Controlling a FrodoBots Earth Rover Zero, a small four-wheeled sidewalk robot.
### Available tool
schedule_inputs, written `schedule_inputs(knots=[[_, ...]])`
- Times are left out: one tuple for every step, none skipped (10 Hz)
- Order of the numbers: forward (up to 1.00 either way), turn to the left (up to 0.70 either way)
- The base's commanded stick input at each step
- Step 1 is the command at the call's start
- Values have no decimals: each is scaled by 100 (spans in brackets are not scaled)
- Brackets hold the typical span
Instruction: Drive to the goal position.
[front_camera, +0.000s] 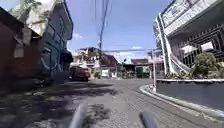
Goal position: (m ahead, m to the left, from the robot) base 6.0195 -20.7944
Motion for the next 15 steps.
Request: schedule_inputs(knots=[[100,0],[100,0],[100,0],[100,0],[100,0],[100,0],[100,0],[100,0],[100,0],[100,-10],[100,-39],[100,-40],[100,-40],[100,-40],[100,-40]])
